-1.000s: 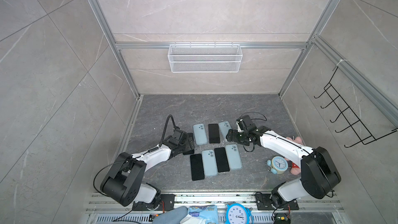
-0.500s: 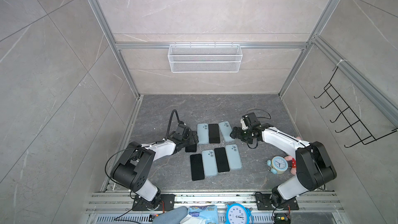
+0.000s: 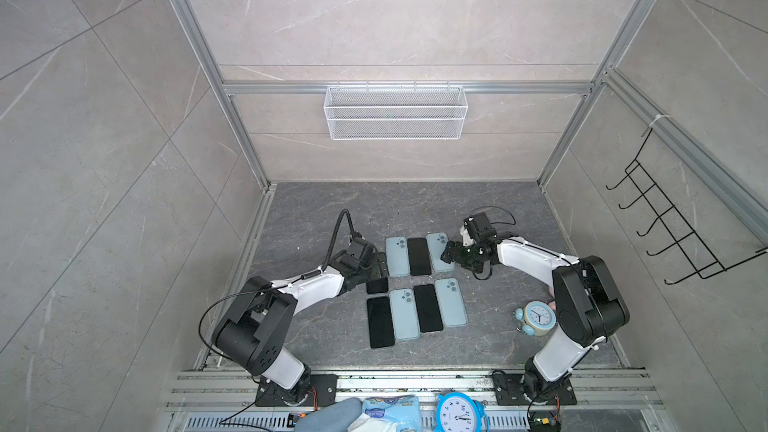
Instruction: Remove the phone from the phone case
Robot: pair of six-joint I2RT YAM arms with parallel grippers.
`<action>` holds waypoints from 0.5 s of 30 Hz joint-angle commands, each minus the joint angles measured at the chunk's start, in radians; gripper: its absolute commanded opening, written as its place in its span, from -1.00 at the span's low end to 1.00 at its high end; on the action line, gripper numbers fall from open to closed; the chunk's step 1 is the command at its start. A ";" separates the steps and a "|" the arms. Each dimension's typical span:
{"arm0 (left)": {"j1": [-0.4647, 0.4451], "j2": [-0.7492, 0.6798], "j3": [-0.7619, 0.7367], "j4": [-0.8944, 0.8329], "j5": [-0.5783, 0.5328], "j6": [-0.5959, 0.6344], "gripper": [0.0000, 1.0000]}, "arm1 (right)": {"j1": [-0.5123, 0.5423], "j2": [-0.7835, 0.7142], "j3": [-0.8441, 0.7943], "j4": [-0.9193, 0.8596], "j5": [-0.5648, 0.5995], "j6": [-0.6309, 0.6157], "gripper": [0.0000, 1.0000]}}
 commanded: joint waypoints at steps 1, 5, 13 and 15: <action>0.024 -0.011 0.171 -0.100 -0.052 0.119 0.86 | -0.028 0.049 0.080 -0.027 0.014 -0.037 0.68; 0.043 0.179 0.413 -0.163 0.027 0.263 0.70 | -0.042 0.123 0.192 -0.071 0.022 -0.070 0.66; 0.060 0.489 0.735 -0.216 0.058 0.398 -0.48 | -0.050 0.179 0.268 -0.093 0.003 -0.083 0.60; 0.061 0.533 0.766 -0.201 0.073 0.404 -0.55 | -0.050 0.185 0.267 -0.090 -0.001 -0.082 0.59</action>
